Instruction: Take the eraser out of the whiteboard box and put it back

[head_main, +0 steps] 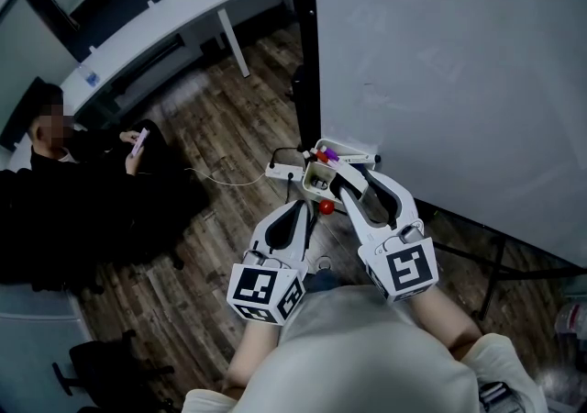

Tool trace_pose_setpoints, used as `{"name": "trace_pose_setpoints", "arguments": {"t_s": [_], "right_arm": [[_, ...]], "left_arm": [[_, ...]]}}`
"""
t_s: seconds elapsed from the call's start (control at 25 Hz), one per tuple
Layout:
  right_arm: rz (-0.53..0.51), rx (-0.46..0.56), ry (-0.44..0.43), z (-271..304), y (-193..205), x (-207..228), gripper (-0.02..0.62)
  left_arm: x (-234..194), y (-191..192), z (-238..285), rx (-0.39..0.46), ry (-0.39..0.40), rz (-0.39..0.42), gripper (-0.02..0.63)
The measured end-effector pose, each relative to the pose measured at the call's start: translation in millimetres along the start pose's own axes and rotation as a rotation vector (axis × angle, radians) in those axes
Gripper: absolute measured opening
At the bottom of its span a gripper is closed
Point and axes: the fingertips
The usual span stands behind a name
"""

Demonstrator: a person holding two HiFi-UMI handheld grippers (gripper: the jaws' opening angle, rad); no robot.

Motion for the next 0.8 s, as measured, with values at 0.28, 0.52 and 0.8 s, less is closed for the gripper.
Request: {"name": "trace_pose_setpoints", "arguments": {"t_s": [0.28,0.52,0.8], "right_arm": [[0.008,-0.029,0.001,2,13,1,0.161],[0.019,-0.047,0.005,4,21,1,0.161],[0.038,-0.079,0.007,6,35,3,0.163]], "left_arm": [[-3,4,4,-0.010,0.001,-0.006,0.002],[-5,5,5,-0.015,0.006,-0.007,0.002],[1,4,9,-0.016,0.031,0.004,0.002]]}}
Point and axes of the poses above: the fingertips, and each gripper's own axes: z forward along the fingers, x to its right, y out of its underside, and after that the axes turned 15 degrees about -y, right-handed
